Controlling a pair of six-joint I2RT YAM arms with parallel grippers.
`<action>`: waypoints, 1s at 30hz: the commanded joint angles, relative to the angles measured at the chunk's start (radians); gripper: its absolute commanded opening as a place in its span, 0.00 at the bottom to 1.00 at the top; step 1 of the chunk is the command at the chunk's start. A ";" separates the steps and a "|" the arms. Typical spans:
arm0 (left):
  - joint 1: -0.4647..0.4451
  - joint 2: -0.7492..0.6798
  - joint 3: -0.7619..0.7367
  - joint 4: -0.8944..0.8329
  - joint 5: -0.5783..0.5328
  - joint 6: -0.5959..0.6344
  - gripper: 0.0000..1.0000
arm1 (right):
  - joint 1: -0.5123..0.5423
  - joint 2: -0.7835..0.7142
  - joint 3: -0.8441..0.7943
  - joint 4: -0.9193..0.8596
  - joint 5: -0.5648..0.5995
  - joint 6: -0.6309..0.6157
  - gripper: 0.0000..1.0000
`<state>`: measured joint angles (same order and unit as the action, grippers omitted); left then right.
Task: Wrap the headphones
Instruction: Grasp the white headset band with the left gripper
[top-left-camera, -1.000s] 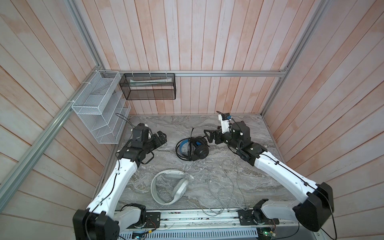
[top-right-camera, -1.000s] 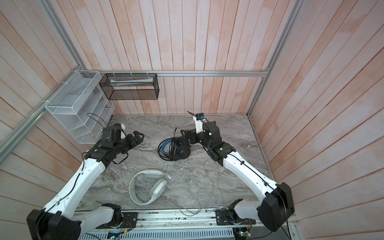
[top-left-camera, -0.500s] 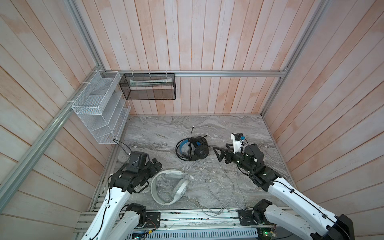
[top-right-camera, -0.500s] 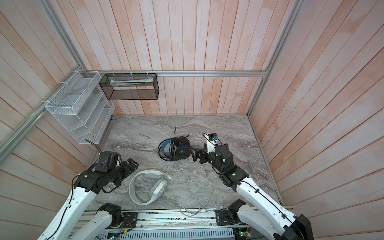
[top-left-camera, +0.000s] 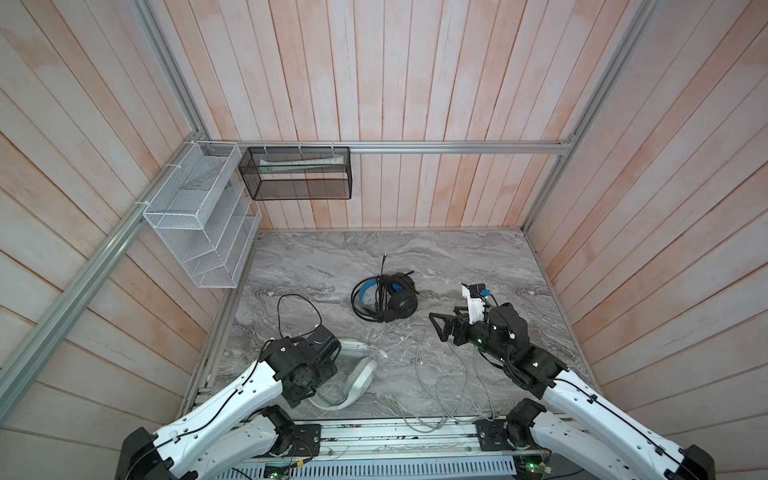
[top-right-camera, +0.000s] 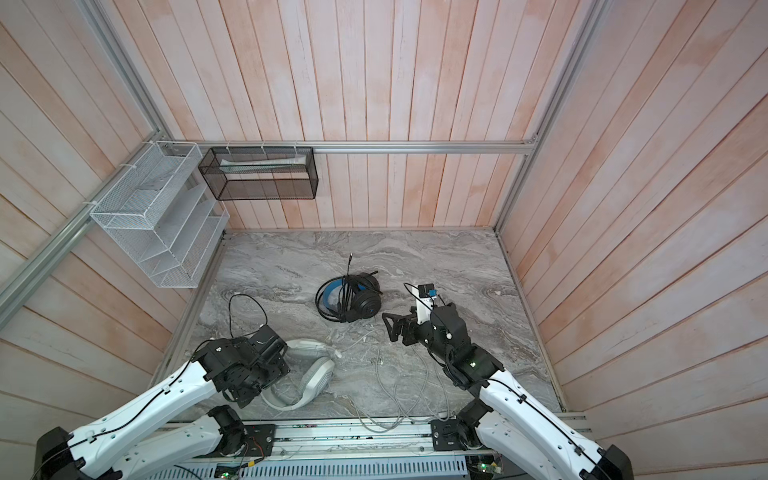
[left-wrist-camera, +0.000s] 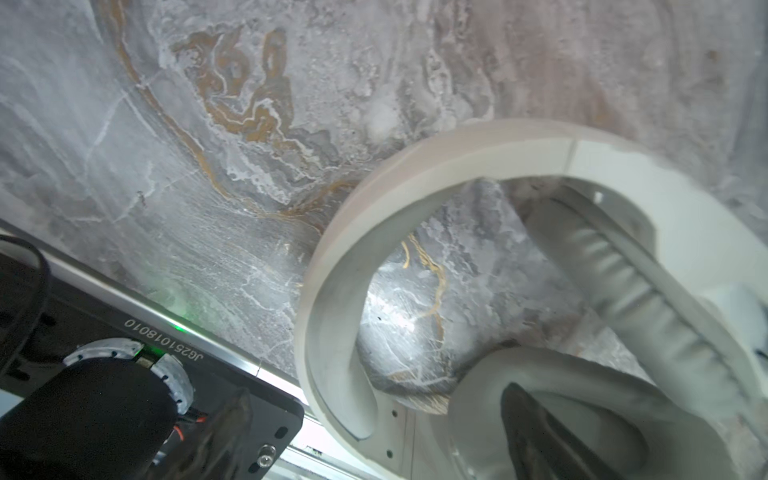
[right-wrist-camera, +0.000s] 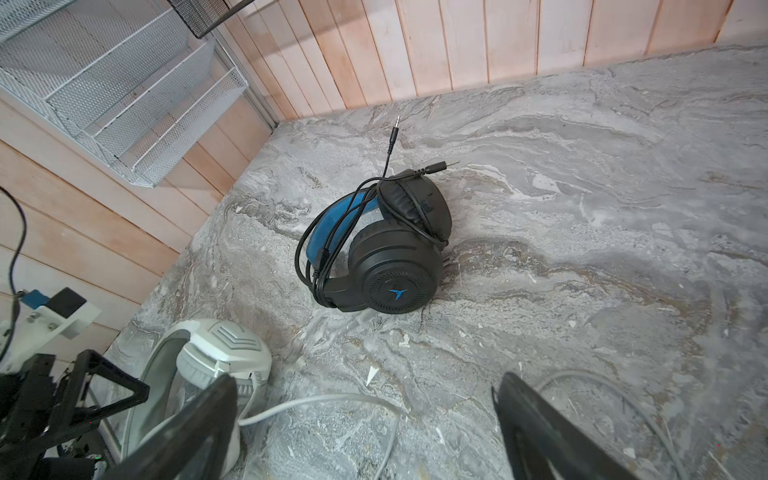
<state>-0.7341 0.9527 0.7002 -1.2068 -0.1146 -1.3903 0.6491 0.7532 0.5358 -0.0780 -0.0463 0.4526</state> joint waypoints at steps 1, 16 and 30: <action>-0.016 0.043 -0.026 0.023 -0.047 -0.062 0.90 | 0.012 -0.031 -0.031 -0.032 -0.007 0.009 0.99; 0.070 0.046 -0.257 0.351 -0.063 0.061 0.61 | 0.034 -0.012 -0.009 -0.100 0.002 0.013 0.99; 0.085 -0.026 -0.167 0.379 -0.142 0.256 0.11 | 0.072 -0.032 0.022 -0.143 0.042 0.120 0.98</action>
<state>-0.6537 0.9581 0.4591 -0.8490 -0.2146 -1.1809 0.7113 0.7300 0.5152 -0.1967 -0.0086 0.5510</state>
